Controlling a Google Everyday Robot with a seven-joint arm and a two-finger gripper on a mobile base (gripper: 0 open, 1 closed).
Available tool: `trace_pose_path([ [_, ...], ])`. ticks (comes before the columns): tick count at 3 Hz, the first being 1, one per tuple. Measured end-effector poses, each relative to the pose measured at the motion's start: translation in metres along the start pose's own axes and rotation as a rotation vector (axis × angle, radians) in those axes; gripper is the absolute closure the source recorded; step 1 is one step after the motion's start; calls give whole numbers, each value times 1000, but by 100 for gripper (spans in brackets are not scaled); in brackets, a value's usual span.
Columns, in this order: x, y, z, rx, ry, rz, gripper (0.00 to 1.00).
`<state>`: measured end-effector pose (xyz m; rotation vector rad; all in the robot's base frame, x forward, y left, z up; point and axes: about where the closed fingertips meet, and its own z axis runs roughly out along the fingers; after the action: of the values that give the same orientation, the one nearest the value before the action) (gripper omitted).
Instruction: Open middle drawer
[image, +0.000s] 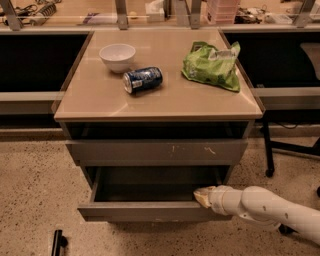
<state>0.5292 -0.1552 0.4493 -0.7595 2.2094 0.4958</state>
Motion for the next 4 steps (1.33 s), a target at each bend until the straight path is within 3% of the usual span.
trace_pose_path([
  [3,18,17,-9,-35,-1,-2,100],
  [4,37,36,-23,-38,-13,16,100],
])
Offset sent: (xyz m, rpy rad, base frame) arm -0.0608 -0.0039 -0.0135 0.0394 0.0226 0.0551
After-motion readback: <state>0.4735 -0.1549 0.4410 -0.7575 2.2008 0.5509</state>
